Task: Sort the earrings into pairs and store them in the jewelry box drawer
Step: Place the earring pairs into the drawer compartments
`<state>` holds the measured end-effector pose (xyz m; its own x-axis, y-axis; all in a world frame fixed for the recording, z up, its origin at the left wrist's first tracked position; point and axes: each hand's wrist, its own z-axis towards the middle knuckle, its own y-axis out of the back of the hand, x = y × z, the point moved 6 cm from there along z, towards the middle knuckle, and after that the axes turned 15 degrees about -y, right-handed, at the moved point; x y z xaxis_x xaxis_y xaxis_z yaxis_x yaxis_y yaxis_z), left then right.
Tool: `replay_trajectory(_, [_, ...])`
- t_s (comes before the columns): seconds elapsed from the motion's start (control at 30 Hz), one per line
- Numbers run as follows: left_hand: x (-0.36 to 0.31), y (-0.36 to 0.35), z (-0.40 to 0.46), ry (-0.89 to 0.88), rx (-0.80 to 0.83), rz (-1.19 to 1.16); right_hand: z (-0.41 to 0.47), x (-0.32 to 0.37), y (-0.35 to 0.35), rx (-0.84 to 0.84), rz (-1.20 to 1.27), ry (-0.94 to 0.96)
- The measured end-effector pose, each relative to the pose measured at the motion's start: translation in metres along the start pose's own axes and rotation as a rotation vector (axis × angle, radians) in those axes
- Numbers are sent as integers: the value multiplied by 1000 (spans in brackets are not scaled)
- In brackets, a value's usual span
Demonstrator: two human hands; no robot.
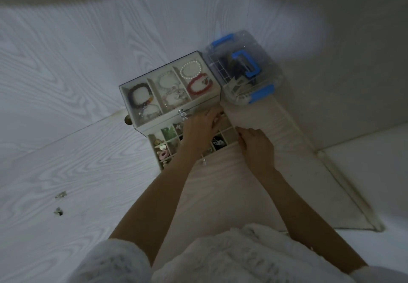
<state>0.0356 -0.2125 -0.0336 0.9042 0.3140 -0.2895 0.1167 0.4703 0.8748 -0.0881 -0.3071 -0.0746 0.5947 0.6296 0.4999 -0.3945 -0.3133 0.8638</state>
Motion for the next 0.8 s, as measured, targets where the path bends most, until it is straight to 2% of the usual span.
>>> replay_trajectory(0.13, [-6, 64, -48, -34, -192, 52, -19, 16, 8, -17, -26, 103])
replay_trajectory(0.2, [2, 85, -84, -4, -185, 35, -32, 29, 11, 8, -24, 147])
replay_trajectory(0.27, [18, 102, -133, 121, -112, 25, -52, 54, 6, 63, -14, 240])
replay_trajectory(0.33, [37, 112, -188, 322, -67, -12, -69, 81, -5, 167, -10, 325])
replay_trajectory(0.47, [73, 130, -302, 733, -99, -13, -104, 145, -54, 677, 126, 334])
replay_trajectory(0.53, [87, 141, -345, 941, -184, -9, -118, 177, -77, 832, 191, 334])
replay_trajectory(0.67, [116, 158, -393, 1230, -310, -19, -139, 250, -126, 884, 131, 492])
replay_trajectory(0.8, [144, 160, -402, 1255, -269, -41, -160, 321, -172, 839, 6, 702])
